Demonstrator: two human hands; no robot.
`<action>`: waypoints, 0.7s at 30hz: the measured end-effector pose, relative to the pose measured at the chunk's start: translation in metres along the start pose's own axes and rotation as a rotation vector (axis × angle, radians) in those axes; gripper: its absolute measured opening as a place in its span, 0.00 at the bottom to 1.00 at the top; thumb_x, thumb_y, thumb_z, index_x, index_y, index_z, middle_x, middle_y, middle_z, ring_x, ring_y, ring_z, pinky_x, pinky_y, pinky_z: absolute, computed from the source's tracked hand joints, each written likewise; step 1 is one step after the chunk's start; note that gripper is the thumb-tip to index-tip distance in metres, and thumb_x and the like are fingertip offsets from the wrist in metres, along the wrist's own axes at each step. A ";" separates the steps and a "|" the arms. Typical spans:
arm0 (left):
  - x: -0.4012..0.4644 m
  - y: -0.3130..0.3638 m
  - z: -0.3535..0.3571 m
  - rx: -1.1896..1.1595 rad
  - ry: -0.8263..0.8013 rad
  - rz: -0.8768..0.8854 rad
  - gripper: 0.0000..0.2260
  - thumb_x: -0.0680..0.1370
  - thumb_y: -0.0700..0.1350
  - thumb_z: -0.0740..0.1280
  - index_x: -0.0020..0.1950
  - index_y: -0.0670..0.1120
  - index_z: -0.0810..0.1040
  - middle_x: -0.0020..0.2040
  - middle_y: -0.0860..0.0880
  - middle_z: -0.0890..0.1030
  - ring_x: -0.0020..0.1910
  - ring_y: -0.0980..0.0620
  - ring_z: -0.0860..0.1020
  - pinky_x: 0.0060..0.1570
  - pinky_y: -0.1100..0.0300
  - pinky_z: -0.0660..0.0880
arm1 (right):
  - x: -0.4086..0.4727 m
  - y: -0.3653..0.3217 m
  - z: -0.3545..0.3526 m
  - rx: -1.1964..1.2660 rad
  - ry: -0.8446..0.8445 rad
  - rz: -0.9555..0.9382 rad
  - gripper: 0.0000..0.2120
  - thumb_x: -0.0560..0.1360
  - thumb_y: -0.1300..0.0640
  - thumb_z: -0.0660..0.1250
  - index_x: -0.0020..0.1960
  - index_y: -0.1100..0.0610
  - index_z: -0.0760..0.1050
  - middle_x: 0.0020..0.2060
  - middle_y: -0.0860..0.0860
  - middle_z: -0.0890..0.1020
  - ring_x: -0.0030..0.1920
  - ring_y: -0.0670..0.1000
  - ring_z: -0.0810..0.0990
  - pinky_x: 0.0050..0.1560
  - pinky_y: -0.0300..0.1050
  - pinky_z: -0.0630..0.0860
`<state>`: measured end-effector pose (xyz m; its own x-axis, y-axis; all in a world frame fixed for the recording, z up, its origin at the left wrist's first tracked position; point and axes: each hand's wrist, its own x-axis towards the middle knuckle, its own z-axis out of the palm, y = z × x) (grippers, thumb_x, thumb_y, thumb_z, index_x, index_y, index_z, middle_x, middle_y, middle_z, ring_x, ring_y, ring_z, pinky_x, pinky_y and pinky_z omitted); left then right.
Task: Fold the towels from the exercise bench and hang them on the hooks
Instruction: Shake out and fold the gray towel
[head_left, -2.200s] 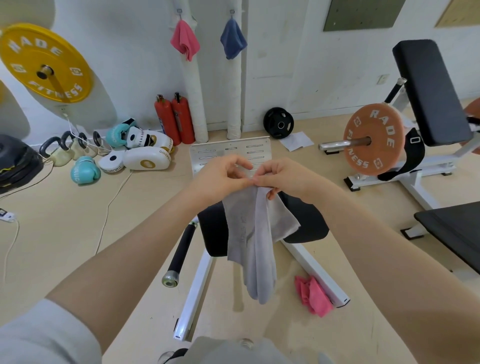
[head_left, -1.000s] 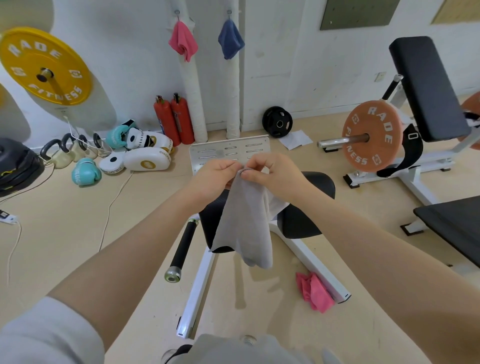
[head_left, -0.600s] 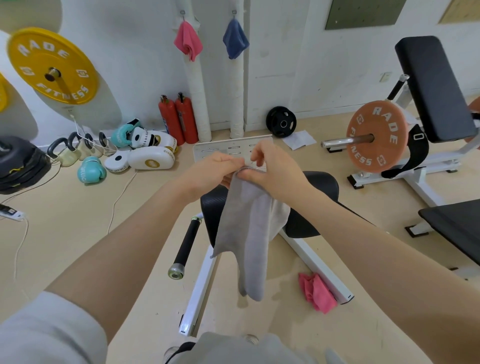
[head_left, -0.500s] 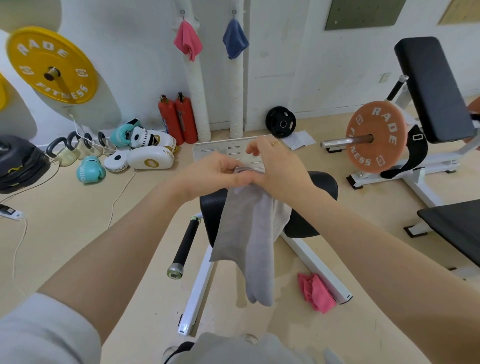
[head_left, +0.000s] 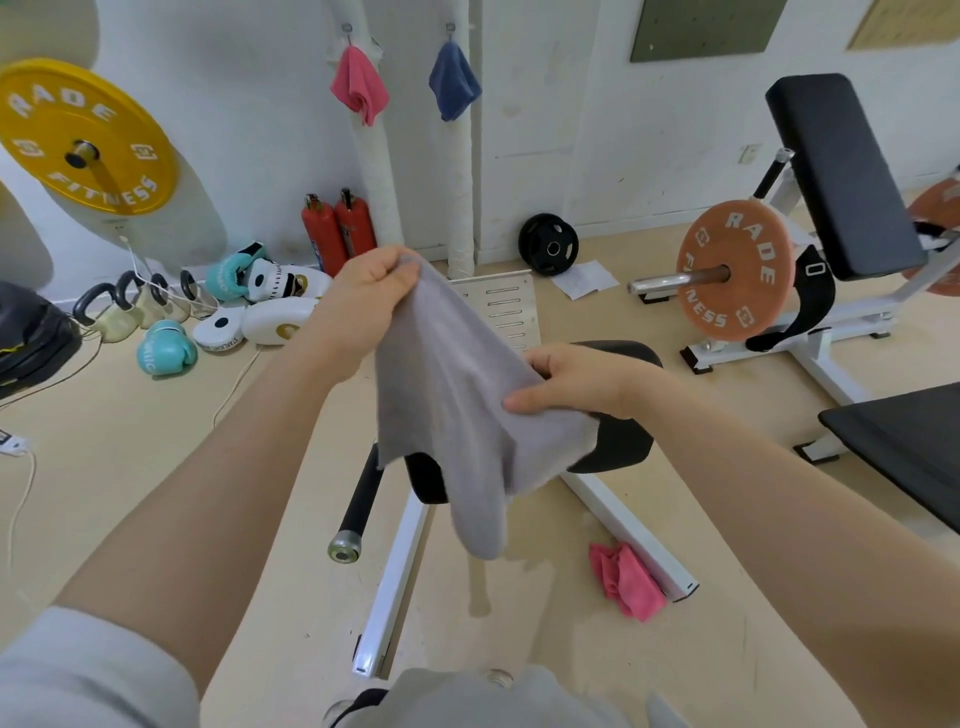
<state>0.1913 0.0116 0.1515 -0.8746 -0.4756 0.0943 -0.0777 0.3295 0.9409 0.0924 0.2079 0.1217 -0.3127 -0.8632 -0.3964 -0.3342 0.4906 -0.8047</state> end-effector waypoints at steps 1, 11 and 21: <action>0.001 -0.003 0.001 -0.127 0.042 -0.039 0.13 0.81 0.42 0.56 0.39 0.51 0.74 0.35 0.54 0.72 0.34 0.61 0.69 0.35 0.68 0.67 | 0.000 0.003 0.002 -0.066 -0.036 0.014 0.01 0.75 0.54 0.67 0.45 0.49 0.75 0.39 0.46 0.80 0.34 0.44 0.78 0.34 0.38 0.75; 0.002 -0.032 -0.014 -0.563 0.152 -0.384 0.17 0.73 0.40 0.58 0.24 0.47 0.71 0.23 0.52 0.70 0.24 0.56 0.69 0.27 0.66 0.67 | 0.016 0.028 0.009 -0.360 0.335 0.148 0.11 0.79 0.59 0.55 0.50 0.56 0.77 0.43 0.55 0.80 0.42 0.53 0.78 0.42 0.44 0.73; -0.001 -0.043 -0.001 0.028 0.219 -0.298 0.14 0.76 0.48 0.64 0.33 0.45 0.67 0.27 0.49 0.64 0.30 0.52 0.61 0.32 0.59 0.58 | 0.023 0.042 0.002 -0.734 0.353 0.024 0.14 0.76 0.65 0.55 0.54 0.47 0.70 0.43 0.48 0.75 0.43 0.53 0.74 0.44 0.44 0.73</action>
<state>0.1959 -0.0035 0.1114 -0.6887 -0.7163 -0.1120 -0.3289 0.1710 0.9288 0.0729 0.2090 0.0777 -0.5482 -0.8230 -0.1489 -0.7829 0.5676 -0.2547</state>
